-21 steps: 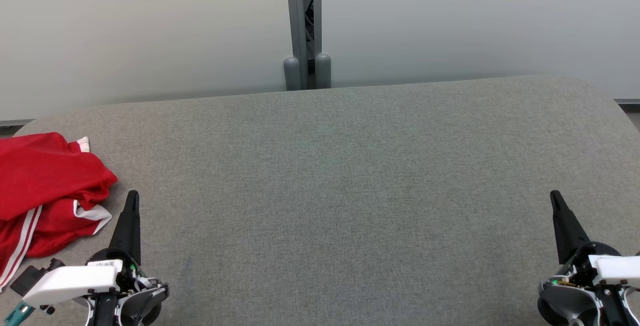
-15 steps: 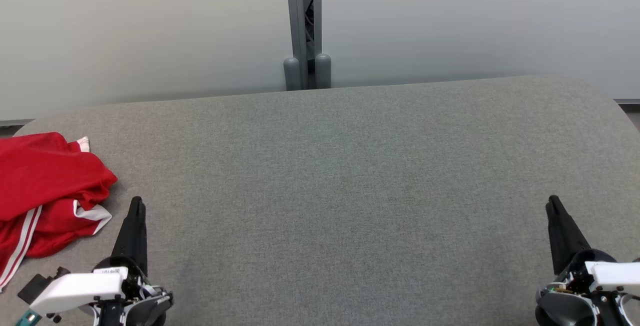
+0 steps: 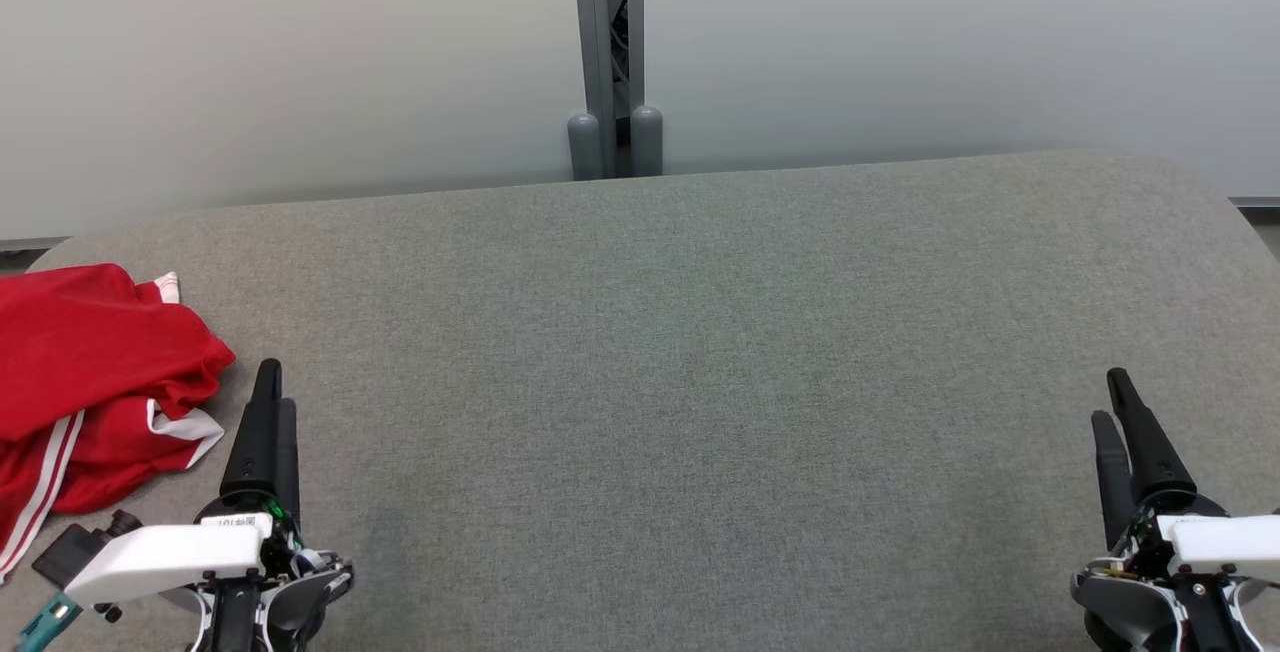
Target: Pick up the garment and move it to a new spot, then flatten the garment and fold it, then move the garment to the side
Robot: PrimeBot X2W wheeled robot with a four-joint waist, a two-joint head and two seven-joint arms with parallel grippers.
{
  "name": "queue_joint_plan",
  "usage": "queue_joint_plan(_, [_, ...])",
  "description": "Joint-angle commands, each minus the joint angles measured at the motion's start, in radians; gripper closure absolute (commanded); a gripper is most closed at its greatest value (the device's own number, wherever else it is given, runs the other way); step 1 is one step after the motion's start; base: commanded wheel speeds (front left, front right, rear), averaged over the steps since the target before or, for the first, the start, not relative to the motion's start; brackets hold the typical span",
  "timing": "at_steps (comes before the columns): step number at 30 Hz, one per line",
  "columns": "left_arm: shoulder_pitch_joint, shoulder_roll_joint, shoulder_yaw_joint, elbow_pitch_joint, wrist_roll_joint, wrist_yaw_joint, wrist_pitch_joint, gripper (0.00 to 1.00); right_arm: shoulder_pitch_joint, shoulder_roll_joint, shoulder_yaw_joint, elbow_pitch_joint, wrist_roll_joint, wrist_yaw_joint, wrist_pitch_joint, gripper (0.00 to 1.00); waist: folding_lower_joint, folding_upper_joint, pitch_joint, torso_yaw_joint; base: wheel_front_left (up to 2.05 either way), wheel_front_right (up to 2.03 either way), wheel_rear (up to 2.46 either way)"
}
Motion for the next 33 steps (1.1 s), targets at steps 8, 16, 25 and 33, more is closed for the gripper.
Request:
queue_joint_plan(8, [-0.064, 0.026, -0.022, -0.06, 0.174, -0.002, -0.045, 0.0, -0.051, -0.036, 0.03, -0.054, -0.125, 0.005, -0.051, 0.0, 0.0, -0.0001, 0.002, 0.002, 0.0, 0.0, 0.0])
queue_joint_plan(16, [-0.086, 0.05, -0.063, -0.092, 0.39, -0.002, -0.082, 0.0, -0.066, -0.065, 0.053, -0.1, -0.32, 0.006, -0.088, 0.0, 0.0, -0.0001, 0.001, 0.004, 0.0, 0.0, 0.0])
queue_joint_plan(25, [-0.096, 0.078, -0.112, -0.096, 0.608, 0.012, -0.124, 0.0, -0.07, -0.094, 0.089, -0.114, -0.595, 0.007, -0.13, 0.0, 0.0, -0.0001, -0.002, 0.007, 0.0, 0.0, 0.0])
queue_joint_plan(33, [-0.096, 0.103, -0.149, -0.084, 0.755, 0.037, -0.155, 0.0, -0.064, -0.088, 0.106, -0.095, -0.756, 0.007, -0.161, 0.0, 0.0, -0.0001, -0.005, 0.008, 0.0, 0.0, 0.0])
